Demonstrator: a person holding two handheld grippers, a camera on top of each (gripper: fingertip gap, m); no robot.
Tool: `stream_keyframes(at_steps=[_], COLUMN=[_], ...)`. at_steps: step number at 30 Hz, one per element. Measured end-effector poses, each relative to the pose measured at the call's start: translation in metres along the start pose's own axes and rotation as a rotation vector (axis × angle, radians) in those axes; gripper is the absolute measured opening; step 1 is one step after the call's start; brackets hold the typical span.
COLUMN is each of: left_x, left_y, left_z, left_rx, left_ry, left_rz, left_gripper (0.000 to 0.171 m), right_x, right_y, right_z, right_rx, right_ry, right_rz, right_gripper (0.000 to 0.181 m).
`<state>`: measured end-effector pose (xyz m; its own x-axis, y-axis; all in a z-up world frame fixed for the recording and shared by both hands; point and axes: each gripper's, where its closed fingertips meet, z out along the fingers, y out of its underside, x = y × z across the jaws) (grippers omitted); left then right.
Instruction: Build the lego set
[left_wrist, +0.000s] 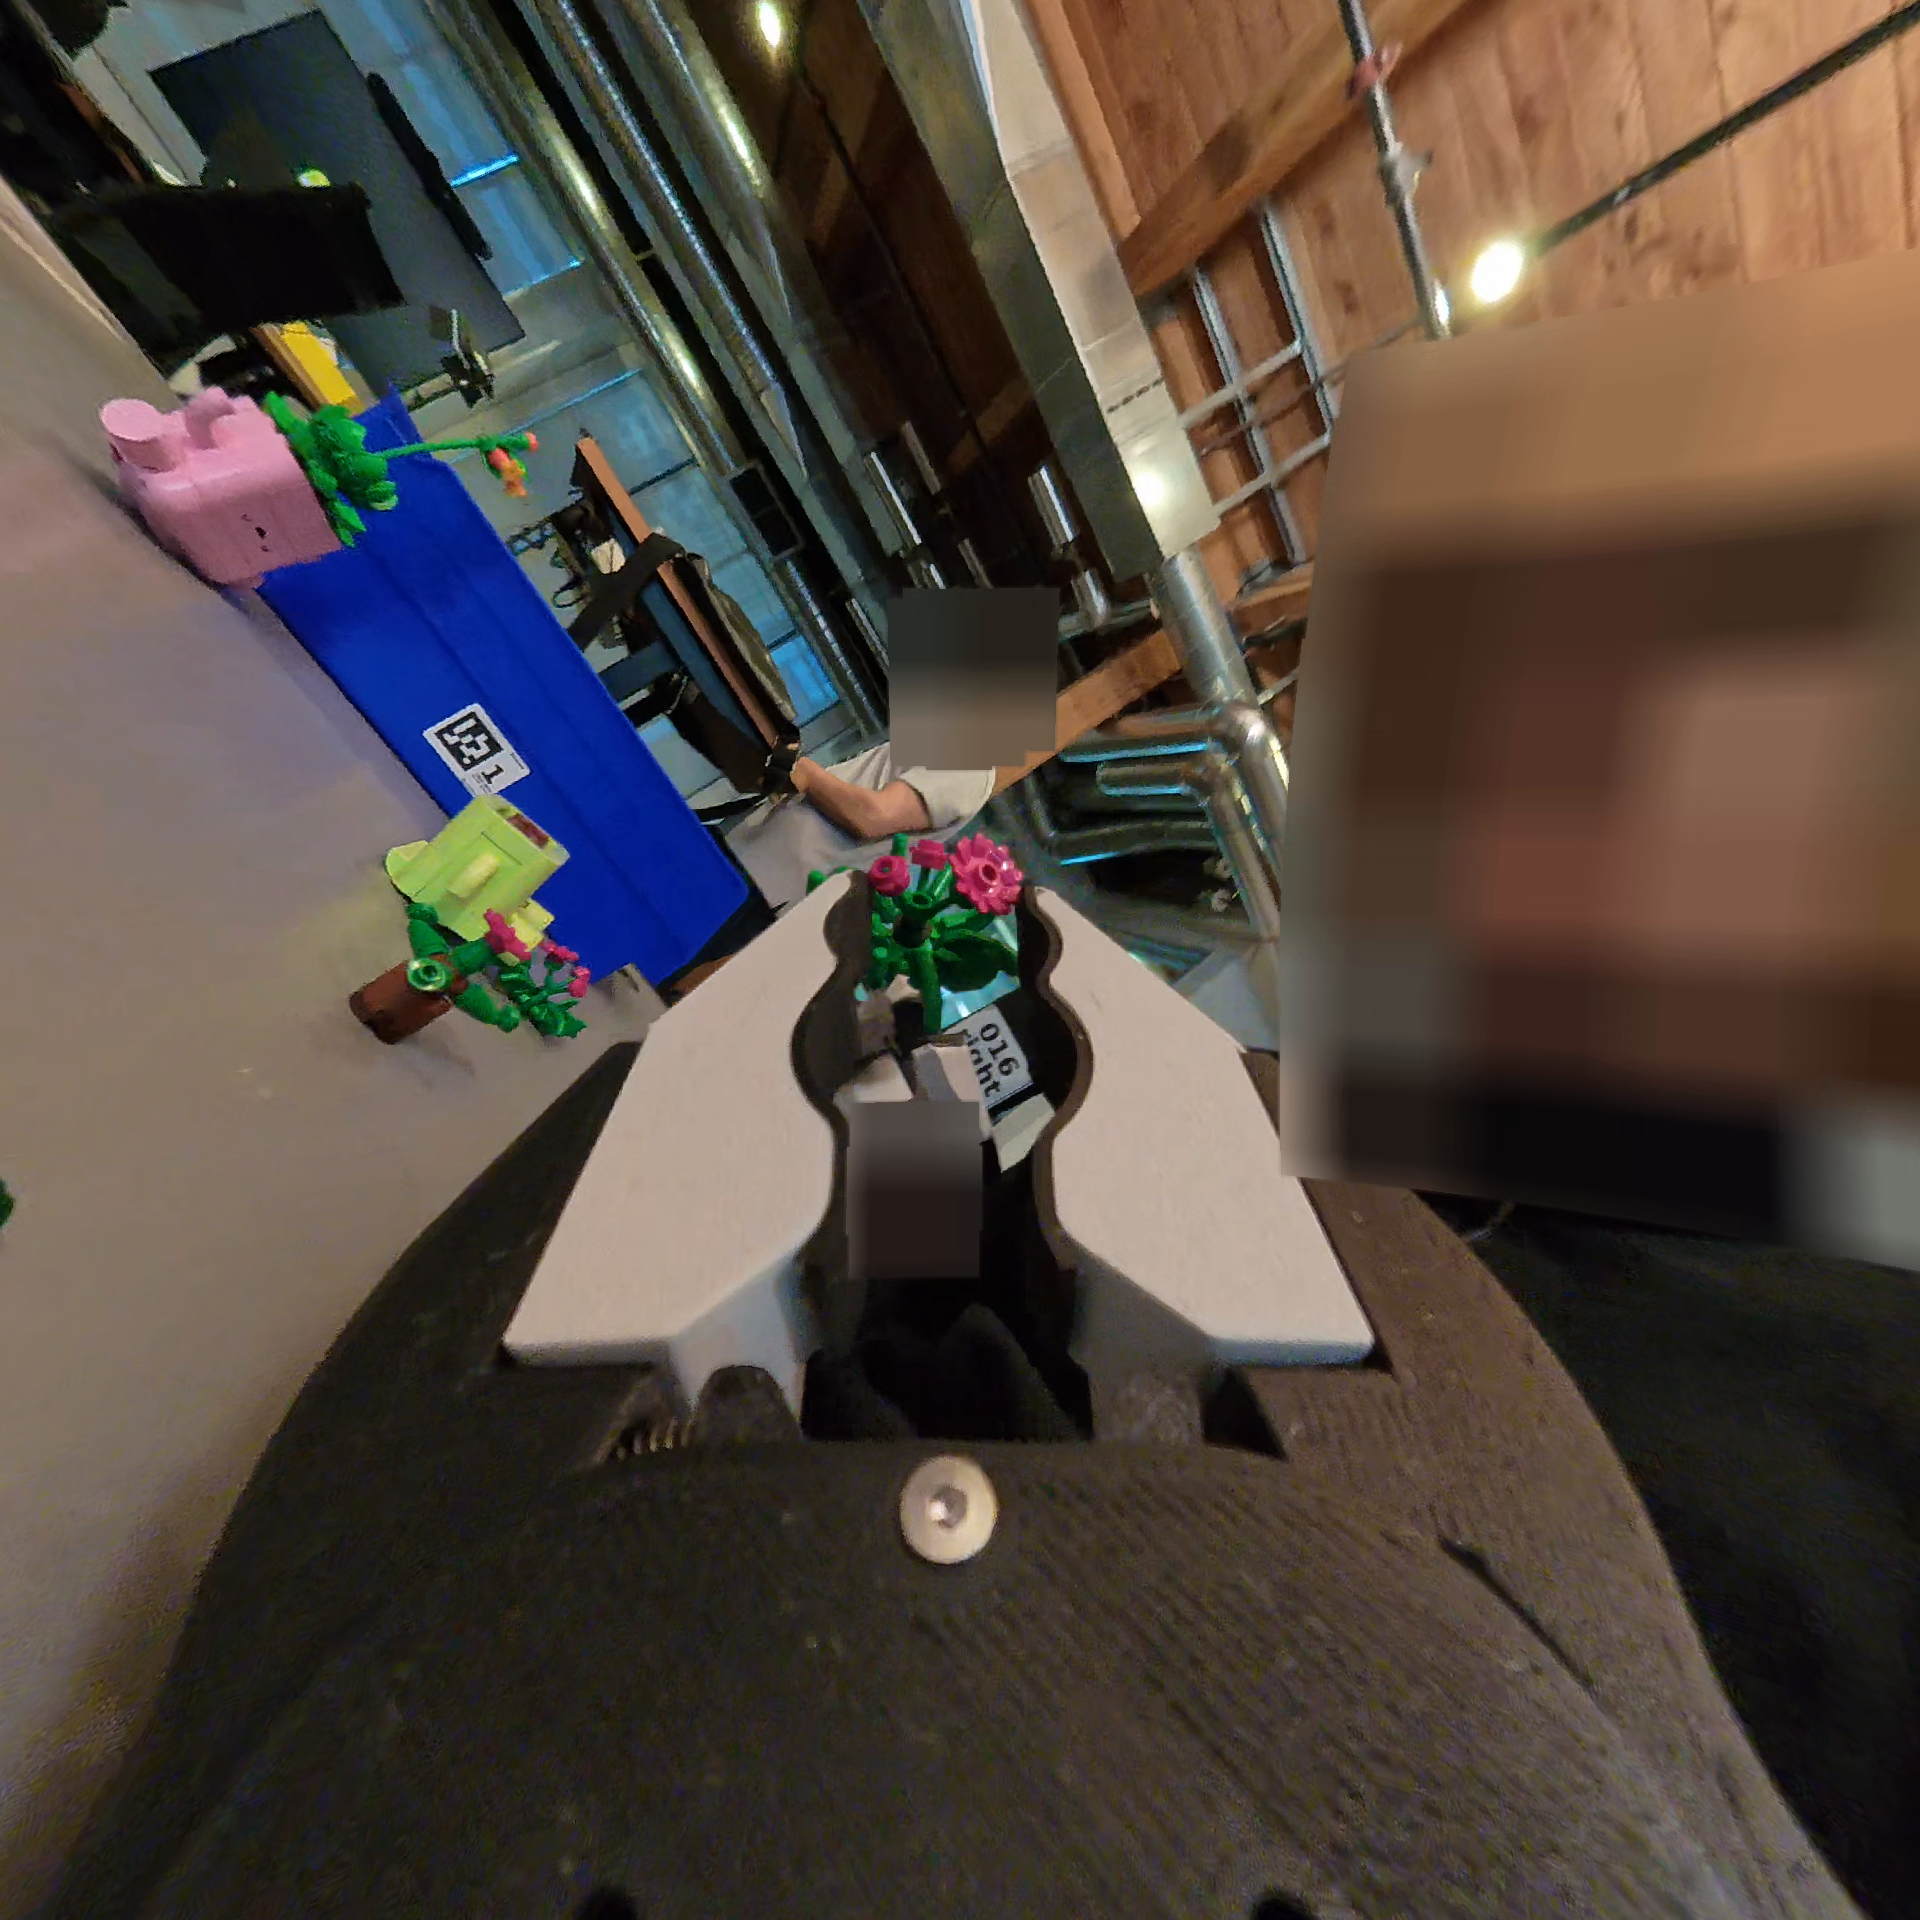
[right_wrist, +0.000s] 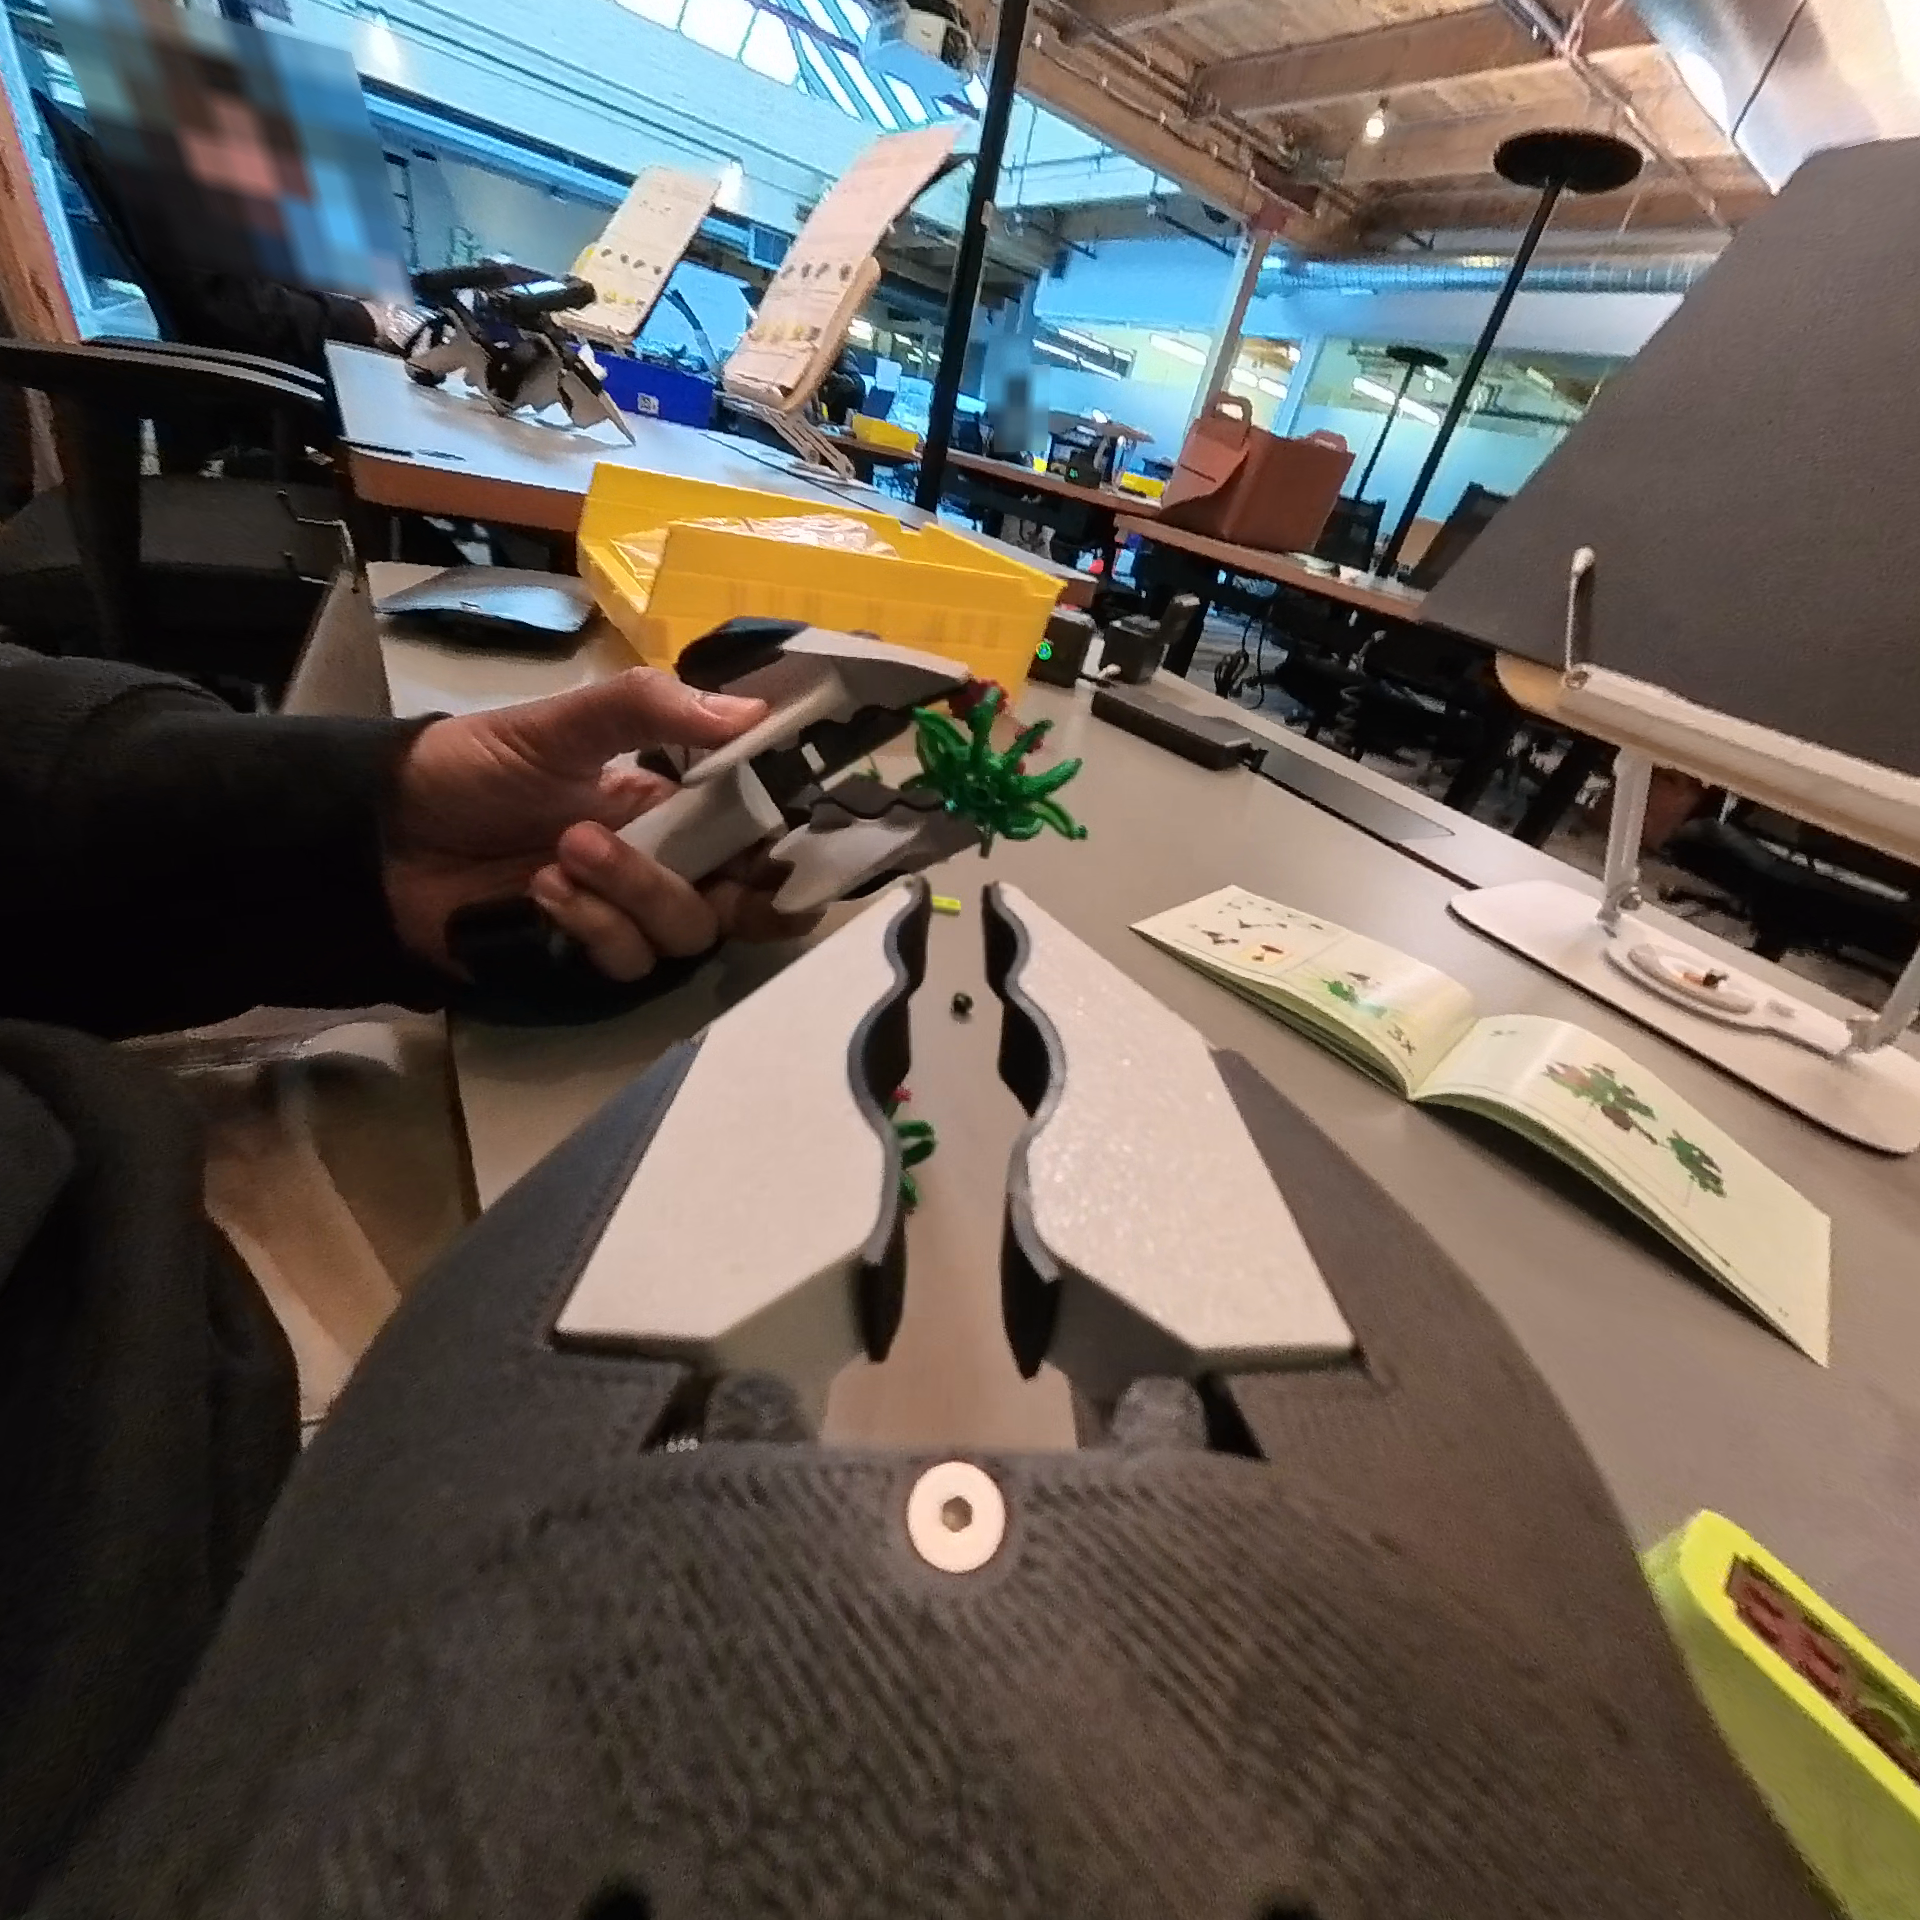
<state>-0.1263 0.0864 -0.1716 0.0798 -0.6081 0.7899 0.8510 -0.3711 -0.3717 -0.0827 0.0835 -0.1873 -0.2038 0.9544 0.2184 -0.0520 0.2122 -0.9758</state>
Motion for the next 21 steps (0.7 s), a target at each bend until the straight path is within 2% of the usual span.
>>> stream_keyframes(at_steps=[1,3,6,9,13,21], left_x=[0.0,0.001,0.003,0.005,0.008,0.008], left_y=[0.002,0.005,0.01,0.009,0.003,0.008], left_z=[0.001,0.002,0.005,0.005,0.003,0.007], left_rx=[-0.013,-0.036,-0.057,-0.048,-0.011,-0.03], left_ry=[-0.011,-0.025,-0.034,-0.023,-0.003,-0.007], left_rz=[0.027,0.076,0.126,0.153,0.15,0.166], left_gripper=[0.024,0.024,0.024,0.024,0.024,0.024], right_x=[-0.002,-0.004,0.001,0.004,0.01,0.004], right_y=[-0.002,-0.002,0.006,0.011,0.01,0.012], right_z=[-0.001,-0.002,0.005,0.007,0.005,0.008], right_rx=[0.014,0.018,-0.049,-0.094,-0.079,-0.104], right_ry=[-0.008,-0.01,0.006,-0.017,-0.061,-0.067], right_rz=[-0.012,-0.025,0.005,0.146,0.321,0.312], right_gripper=[0.007,0.006,0.003,0.005,0.013,0.012])
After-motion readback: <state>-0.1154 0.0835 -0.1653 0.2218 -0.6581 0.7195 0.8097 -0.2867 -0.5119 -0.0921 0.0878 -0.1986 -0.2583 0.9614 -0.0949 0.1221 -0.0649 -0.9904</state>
